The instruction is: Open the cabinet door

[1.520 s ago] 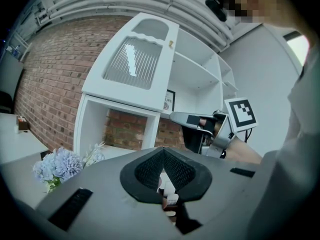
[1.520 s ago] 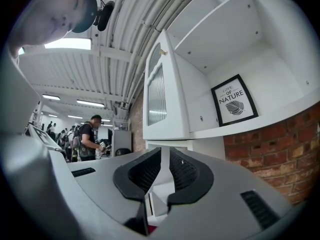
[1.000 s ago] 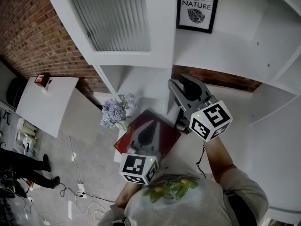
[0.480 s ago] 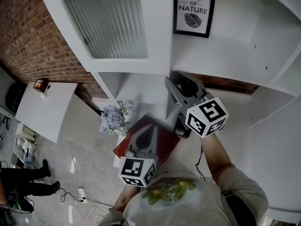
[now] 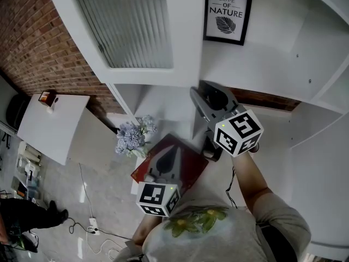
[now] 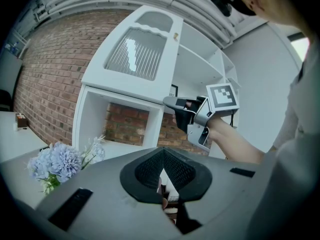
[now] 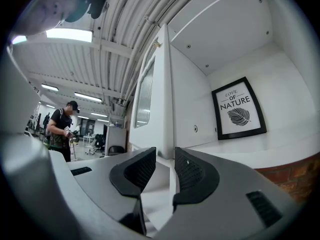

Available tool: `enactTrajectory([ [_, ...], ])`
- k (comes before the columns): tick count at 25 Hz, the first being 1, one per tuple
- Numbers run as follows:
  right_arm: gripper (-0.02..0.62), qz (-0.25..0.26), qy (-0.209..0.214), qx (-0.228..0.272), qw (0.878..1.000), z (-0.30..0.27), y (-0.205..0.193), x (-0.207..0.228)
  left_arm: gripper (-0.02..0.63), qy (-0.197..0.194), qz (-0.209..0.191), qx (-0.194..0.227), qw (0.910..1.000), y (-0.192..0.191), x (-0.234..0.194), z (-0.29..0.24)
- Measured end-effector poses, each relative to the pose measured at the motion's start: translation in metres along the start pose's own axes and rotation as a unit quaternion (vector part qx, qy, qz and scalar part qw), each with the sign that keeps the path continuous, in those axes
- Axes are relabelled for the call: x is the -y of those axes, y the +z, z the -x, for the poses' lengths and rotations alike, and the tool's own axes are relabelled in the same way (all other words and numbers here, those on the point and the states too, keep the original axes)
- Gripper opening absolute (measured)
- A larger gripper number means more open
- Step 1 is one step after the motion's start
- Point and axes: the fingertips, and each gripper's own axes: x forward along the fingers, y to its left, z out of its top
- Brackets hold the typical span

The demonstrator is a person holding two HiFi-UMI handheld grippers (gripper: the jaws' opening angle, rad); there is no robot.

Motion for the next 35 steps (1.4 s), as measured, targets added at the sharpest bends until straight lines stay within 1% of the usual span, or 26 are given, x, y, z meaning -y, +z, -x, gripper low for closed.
enactTrajectory([
  [6, 0.097, -0.010, 0.004, 0.005, 1.000, -0.001, -0.002, 0.003, 0.011, 0.000, 0.001, 0.000, 1.0000, -0.002, 0.002, 0.001],
  [13, 0.091, -0.039, 0.024, 0.010, 0.999, 0.000, -0.004, 0.004, 0.011, 0.003, 0.004, 0.001, 1.0000, -0.004, 0.003, 0.003],
  [18, 0.086, -0.043, 0.030, 0.011, 0.999, 0.001, -0.004, 0.002, 0.011, 0.008, 0.005, 0.004, 0.9999, -0.004, 0.003, 0.007],
  [23, 0.084, -0.041, 0.026, 0.011, 0.999, 0.005, -0.002, -0.001, 0.011, 0.010, 0.012, -0.008, 0.9998, -0.006, 0.006, 0.014],
  [35, 0.083, -0.040, 0.013, 0.018, 0.999, 0.013, -0.002, -0.013, 0.011, 0.020, 0.009, 0.005, 0.9997, -0.004, 0.004, 0.025],
])
